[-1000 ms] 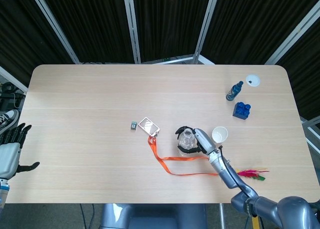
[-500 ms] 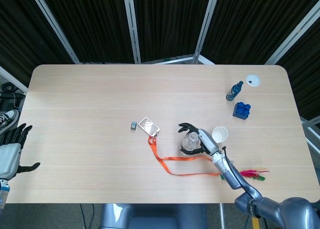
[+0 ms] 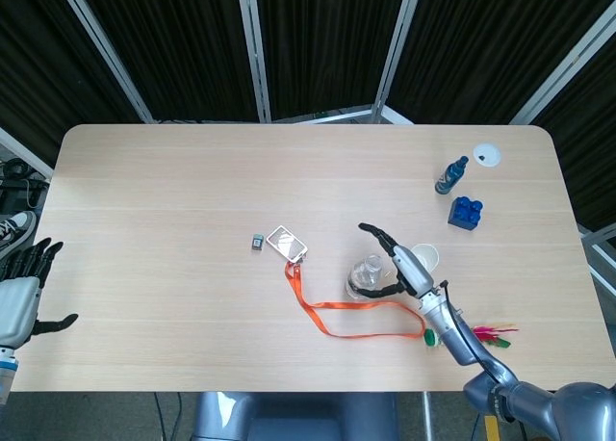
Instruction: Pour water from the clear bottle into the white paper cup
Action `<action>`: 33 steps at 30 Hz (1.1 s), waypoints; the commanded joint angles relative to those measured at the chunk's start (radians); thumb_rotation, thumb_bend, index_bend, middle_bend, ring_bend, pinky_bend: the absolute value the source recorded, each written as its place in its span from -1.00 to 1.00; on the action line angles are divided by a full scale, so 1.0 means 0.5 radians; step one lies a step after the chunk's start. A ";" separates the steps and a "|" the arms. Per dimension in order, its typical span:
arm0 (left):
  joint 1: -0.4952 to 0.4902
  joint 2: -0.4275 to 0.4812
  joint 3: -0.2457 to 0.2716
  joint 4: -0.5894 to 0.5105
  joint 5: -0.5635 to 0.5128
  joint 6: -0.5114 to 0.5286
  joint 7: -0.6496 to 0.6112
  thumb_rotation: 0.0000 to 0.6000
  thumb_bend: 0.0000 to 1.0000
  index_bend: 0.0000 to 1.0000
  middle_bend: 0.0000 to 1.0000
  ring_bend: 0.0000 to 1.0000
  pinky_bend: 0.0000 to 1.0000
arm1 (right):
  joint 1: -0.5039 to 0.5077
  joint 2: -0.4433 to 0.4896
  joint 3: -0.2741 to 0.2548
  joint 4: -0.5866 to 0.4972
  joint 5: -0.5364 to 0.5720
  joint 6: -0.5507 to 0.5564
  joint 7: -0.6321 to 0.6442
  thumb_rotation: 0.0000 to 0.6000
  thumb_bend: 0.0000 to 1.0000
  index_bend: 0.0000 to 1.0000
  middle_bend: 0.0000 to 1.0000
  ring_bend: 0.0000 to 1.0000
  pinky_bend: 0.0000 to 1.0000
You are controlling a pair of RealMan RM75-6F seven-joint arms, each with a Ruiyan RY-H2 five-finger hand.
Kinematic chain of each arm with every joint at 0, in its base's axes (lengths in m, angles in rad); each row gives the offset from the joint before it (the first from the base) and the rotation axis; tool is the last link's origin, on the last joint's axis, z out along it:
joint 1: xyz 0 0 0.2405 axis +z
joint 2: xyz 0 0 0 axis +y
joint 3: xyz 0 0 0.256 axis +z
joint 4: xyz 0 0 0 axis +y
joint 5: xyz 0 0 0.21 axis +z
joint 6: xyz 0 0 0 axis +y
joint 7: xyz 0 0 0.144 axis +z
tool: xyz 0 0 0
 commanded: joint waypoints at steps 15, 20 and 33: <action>0.066 0.068 0.029 -0.050 0.168 0.105 -0.121 1.00 -0.90 -1.00 -1.00 -1.00 -1.00 | -0.122 0.515 -0.182 -0.295 -0.243 0.283 -0.362 1.00 -1.00 -1.00 -1.00 -1.00 -1.00; 0.104 0.103 0.039 -0.059 0.250 0.169 -0.197 1.00 -0.90 -1.00 -1.00 -1.00 -1.00 | -0.307 0.708 -0.170 -0.345 -0.153 0.484 -0.541 1.00 -1.00 -1.00 -1.00 -1.00 -1.00; 0.129 0.079 0.031 -0.039 0.314 0.235 -0.176 1.00 -0.90 -1.00 -1.00 -1.00 -1.00 | -0.593 0.979 0.000 -0.734 0.209 0.650 -1.073 1.00 -1.00 -1.00 -1.00 -1.00 -1.00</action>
